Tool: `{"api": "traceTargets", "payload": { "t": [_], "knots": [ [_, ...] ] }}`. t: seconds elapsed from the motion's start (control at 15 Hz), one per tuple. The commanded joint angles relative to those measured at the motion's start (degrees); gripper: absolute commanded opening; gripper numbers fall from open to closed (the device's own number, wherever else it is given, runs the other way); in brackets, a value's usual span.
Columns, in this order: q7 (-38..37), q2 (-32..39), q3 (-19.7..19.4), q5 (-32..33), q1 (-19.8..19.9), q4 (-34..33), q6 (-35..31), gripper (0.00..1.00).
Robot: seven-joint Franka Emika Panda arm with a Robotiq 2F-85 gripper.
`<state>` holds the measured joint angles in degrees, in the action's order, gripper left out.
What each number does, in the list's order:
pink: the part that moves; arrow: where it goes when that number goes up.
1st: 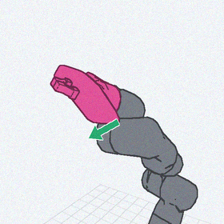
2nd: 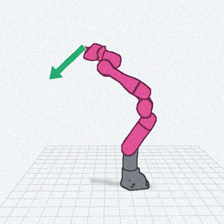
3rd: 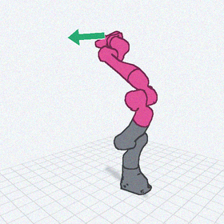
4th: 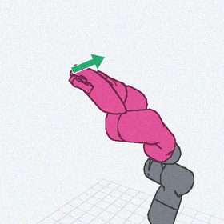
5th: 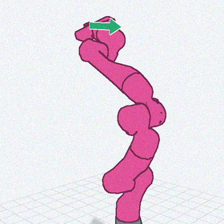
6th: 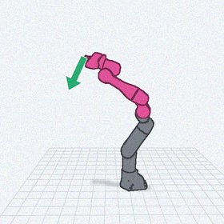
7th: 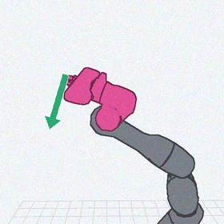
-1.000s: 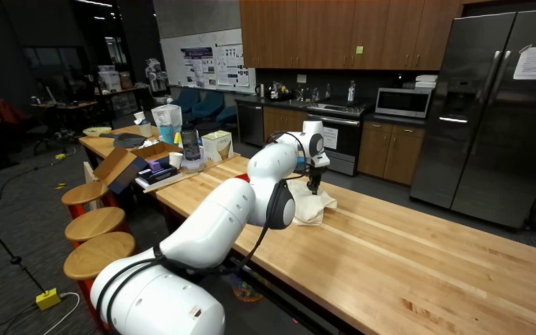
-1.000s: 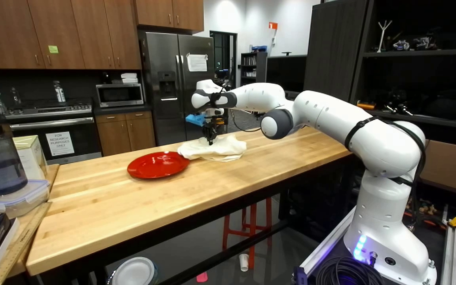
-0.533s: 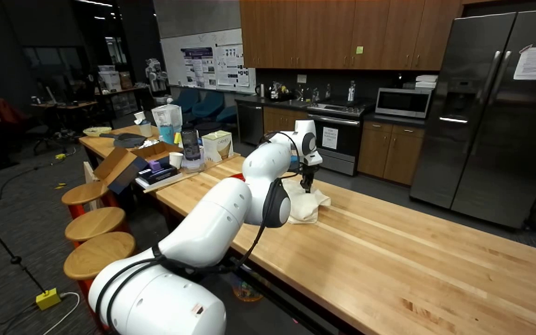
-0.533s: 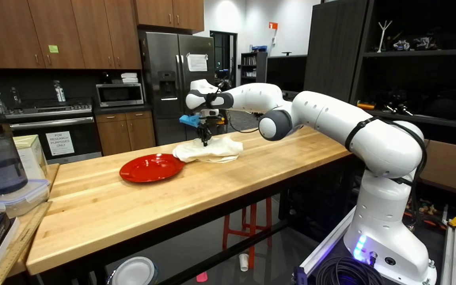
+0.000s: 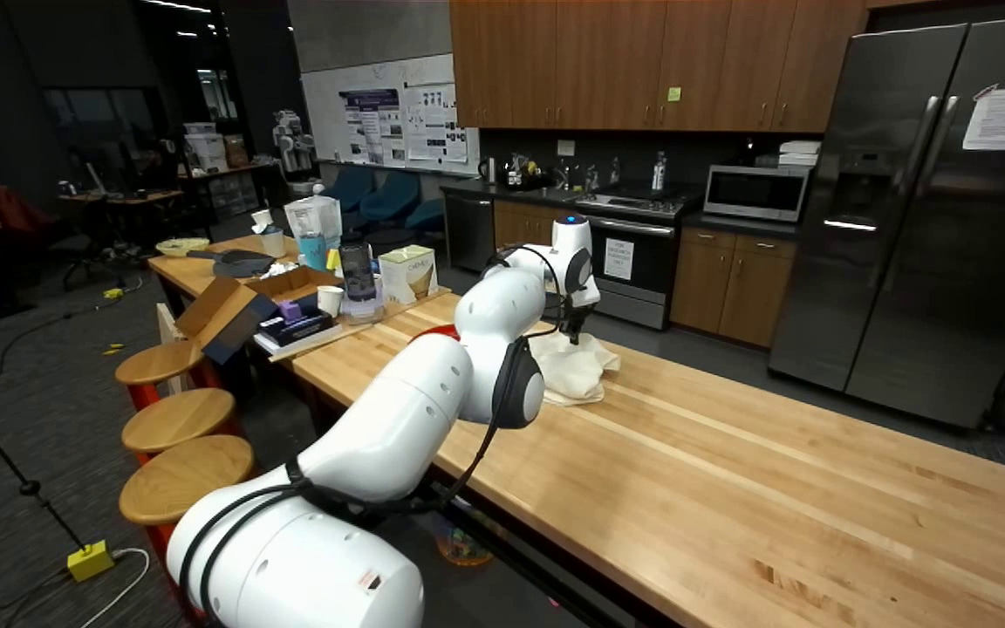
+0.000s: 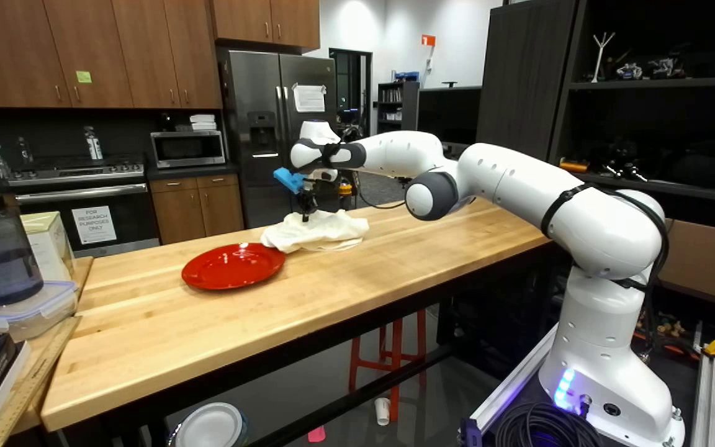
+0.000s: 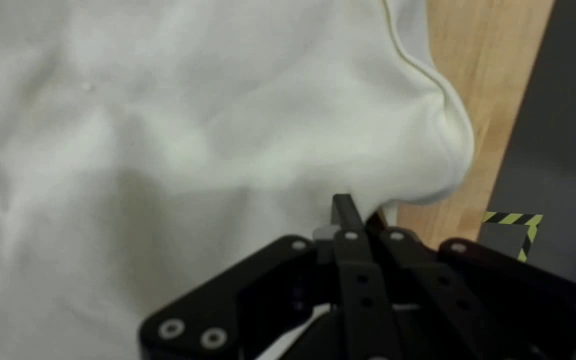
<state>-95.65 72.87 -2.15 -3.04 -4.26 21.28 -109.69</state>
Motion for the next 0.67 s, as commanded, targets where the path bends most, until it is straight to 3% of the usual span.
{"api": "traceTargets", "payload": {
  "t": [0.0, 0.6],
  "knots": [
    [-0.7, 0.4, 3.0, -3.7, 0.6, -1.3, -4.1, 0.01],
    [2.8, -0.2, 4.4, -3.3, -3.8, -0.1, -12.4, 0.01]
  ]
}}
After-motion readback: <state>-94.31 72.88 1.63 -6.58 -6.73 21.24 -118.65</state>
